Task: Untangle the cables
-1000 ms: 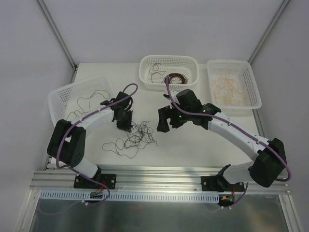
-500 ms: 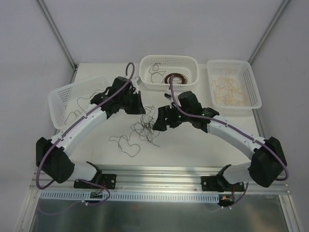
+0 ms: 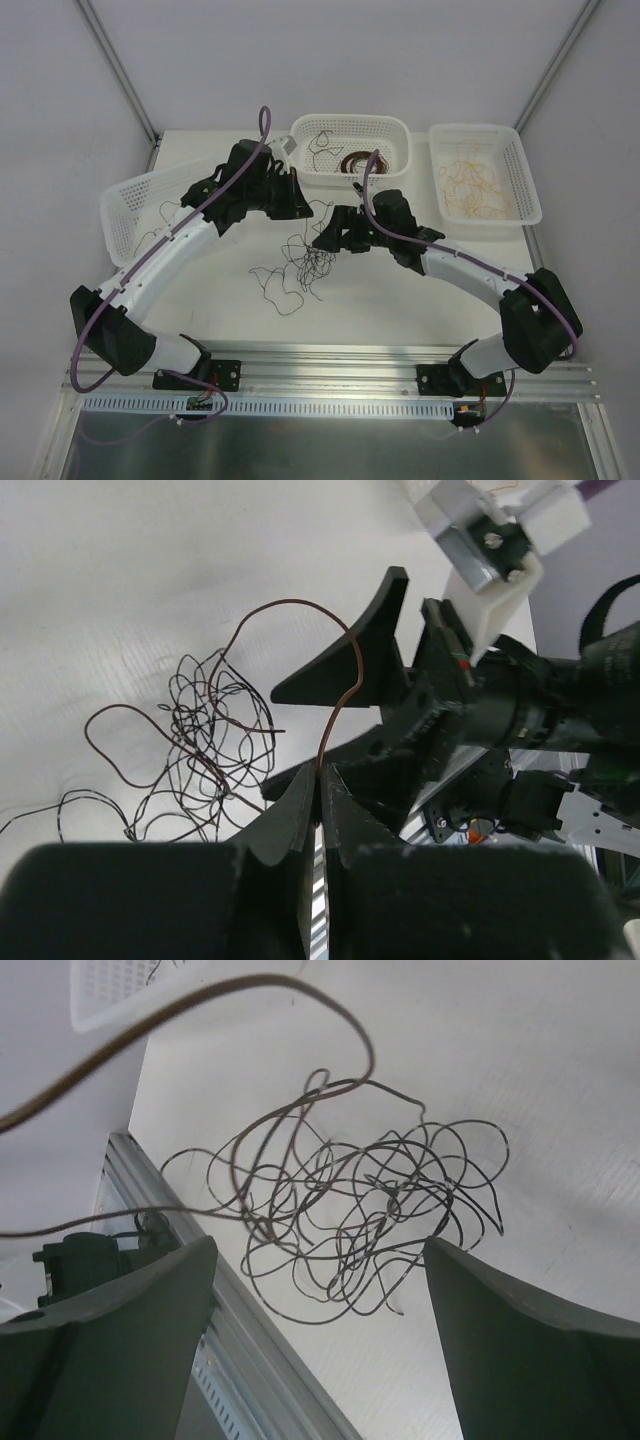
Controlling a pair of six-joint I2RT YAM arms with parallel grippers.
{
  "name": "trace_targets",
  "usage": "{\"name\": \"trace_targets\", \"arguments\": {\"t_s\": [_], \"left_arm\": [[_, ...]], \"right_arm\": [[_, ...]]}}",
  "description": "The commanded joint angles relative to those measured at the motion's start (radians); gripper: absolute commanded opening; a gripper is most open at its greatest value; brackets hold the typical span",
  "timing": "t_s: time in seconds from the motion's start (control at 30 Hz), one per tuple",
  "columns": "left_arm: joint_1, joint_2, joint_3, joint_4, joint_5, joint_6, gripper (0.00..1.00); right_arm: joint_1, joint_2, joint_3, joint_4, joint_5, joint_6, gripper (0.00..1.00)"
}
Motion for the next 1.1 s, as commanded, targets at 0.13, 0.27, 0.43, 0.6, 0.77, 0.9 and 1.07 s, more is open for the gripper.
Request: {"name": "trace_targets", "arguments": {"t_s": [0.13,0.27,0.43,0.6,0.77,0.9,1.07], "left_arm": [[-0.012,-0.037,0.085,0.008,0.06,-0.045,0.0],[-0.012,-0.048,0.151,0.008,0.053,-0.045,0.0],[-0.003,-0.085,0.252,0.008,-0.008,-0.019,0.0],[0.129,-0.134,0.315,0.008,-0.016,-0.04,0.0],[0.212,-0.154,0.396,0.01,-0.05,-0.02,0.0],[0.24,-0.152,0.448,0.007,-0.073,-0.005,0.0],[0.253,-0.139,0.498,0.004,-0.118,0.043,0.0]], "right_arm": [[0.021,0.178,0.049,0.153,0.019,0.098,0.86],[0.021,0.248,0.038,0.175,0.031,0.129,0.81],[-0.007,0.289,0.008,0.173,0.046,0.149,0.51],[-0.05,0.221,-0.044,0.1,0.097,0.108,0.27],[-0.128,0.131,-0.115,0.008,0.138,0.046,0.14],[-0.181,0.039,-0.158,-0.095,0.195,-0.015,0.08],[-0.273,-0.096,-0.176,-0.258,0.264,-0.086,0.01]]}}
